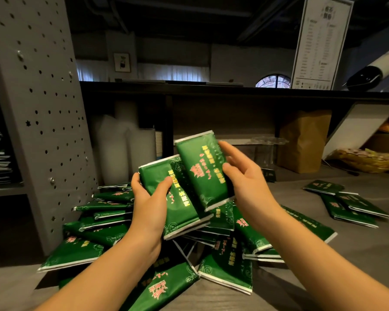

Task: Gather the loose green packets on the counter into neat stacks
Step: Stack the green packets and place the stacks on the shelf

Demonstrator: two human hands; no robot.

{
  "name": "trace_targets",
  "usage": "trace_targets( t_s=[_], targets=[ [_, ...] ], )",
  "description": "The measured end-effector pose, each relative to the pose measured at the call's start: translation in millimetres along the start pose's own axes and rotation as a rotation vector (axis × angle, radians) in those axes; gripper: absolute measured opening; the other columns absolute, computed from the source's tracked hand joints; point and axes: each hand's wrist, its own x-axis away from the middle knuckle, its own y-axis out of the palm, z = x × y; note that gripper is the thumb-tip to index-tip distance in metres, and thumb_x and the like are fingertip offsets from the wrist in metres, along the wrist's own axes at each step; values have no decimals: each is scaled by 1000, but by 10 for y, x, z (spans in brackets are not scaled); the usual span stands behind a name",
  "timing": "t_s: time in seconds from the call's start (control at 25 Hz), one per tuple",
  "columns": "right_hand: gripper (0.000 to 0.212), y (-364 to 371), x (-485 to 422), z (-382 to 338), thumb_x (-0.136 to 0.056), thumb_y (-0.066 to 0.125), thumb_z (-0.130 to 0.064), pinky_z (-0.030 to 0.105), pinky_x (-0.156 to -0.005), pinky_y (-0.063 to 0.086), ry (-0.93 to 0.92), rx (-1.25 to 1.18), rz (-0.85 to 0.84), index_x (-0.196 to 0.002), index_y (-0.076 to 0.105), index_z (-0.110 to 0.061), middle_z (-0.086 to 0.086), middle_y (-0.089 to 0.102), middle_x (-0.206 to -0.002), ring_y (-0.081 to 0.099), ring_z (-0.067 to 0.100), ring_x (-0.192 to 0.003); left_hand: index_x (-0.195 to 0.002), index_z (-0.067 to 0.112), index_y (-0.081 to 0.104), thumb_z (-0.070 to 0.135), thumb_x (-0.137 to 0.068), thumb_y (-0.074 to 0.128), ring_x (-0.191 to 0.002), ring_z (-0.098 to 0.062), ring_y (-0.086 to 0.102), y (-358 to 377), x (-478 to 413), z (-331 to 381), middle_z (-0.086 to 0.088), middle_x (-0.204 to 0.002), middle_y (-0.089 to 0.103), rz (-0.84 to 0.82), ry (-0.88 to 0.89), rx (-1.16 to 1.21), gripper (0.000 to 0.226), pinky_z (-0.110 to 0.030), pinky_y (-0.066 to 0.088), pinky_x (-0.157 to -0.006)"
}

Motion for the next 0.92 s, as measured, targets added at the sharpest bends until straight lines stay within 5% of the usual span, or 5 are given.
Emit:
trace_targets(
  t_s=[0.16, 0.24, 0.44, 0.68, 0.92],
  targets=[
    [42, 270, 140, 193, -97, 41, -7, 33, -97, 48, -62, 266, -41, -132, 49, -29, -5, 60, -117, 57, 7, -108, -147, 38, 11, 37, -99, 38, -112, -18, 55, 44, 26, 9, 2, -137, 47, 26, 59, 11, 55, -36, 52, -84],
    [44, 369, 204, 258, -97, 41, -8, 23, -97, 42, -102, 324, -9, -137, 44, -26, -3, 54, -114, 52, 2, -104, -148, 35, 7, 44, -97, 35, -102, -9, 57, 64, 62, 10, 6, -129, 50, 9, 98, 13, 59, -22, 53, -68],
    [48, 478, 305, 370, -96, 40, -21, 27, -105, 36, -103, 322, -33, -144, 33, -27, -8, 40, -109, 43, 7, -110, -146, 43, 5, 43, -60, 79, -111, -18, 59, 62, 129, 17, 0, -132, 53, -47, 166, -41, 113, -42, 49, -94],
    [43, 281, 133, 246, -97, 45, -16, 24, -96, 37, -123, 378, -141, -137, 42, -30, -10, 46, -104, 47, 8, -106, -143, 41, 16, 18, -84, 66, -107, -20, 60, 17, 4, -39, -2, -129, 53, 5, 192, -44, 81, -43, 53, -86],
    [64, -363, -157, 264, -92, 33, -61, 43, -105, 30, 256, 1458, -168, -138, 43, -18, 8, 42, -142, 33, 30, -132, -141, 41, 19, 24, -85, 66, -105, -19, 60, -21, -14, 5, 3, -123, 54, 2, 175, -43, 75, -44, 52, -87]
  ],
)
